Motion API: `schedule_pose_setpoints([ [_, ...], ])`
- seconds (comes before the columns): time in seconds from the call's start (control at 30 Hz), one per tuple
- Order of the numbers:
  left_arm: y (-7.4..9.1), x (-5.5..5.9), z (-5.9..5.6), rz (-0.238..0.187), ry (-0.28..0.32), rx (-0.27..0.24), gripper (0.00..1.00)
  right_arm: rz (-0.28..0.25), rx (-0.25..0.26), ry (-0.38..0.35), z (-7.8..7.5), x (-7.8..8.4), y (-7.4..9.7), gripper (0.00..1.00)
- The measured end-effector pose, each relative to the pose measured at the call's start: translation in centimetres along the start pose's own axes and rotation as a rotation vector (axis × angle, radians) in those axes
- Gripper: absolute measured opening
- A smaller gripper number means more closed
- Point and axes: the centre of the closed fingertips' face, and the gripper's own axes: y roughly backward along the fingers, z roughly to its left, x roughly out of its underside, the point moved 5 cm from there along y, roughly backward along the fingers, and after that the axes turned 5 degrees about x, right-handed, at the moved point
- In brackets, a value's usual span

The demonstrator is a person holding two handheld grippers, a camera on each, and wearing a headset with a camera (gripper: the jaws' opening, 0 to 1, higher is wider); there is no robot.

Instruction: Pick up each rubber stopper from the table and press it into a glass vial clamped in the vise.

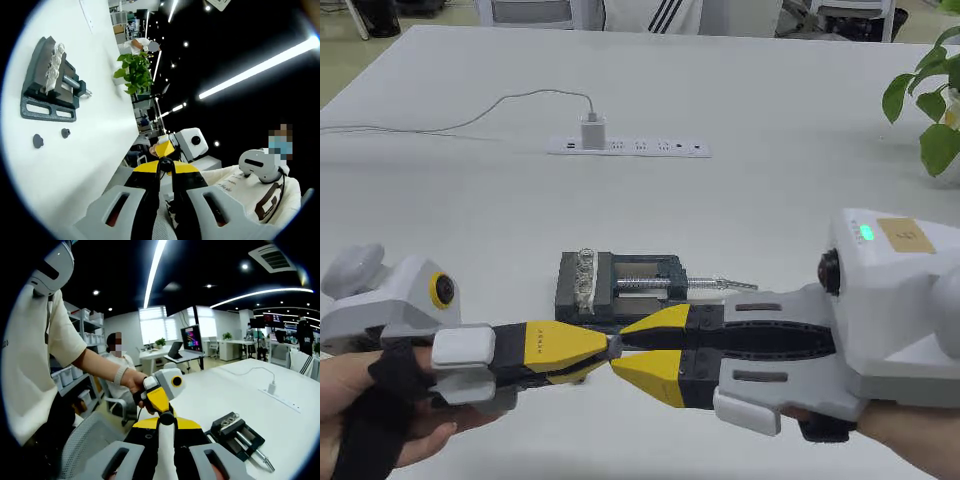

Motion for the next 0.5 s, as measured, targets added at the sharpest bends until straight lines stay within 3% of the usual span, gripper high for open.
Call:
schedule_pose_setpoints([
  [0.13, 0.4, -0.6, 0.5, -0.018, -0.085, -0.044, 0.09, 0.014, 0.004, -0.001, -0.2, 0.3, 0.0, 0.05],
  [0.23, 0.8, -1.1, 0.7, -0.033, -0.163, -0.085, 0.19, 0.030, 0.008, 0.004, -0.3, 0.7, 0.0, 0.05],
  [0.5, 2.0, -1.2, 2.1, 0.073, -0.407, -0.262, 0.53, 0.064, 0.023, -0.007, -0.9, 1.6, -0.1, 0.05],
])
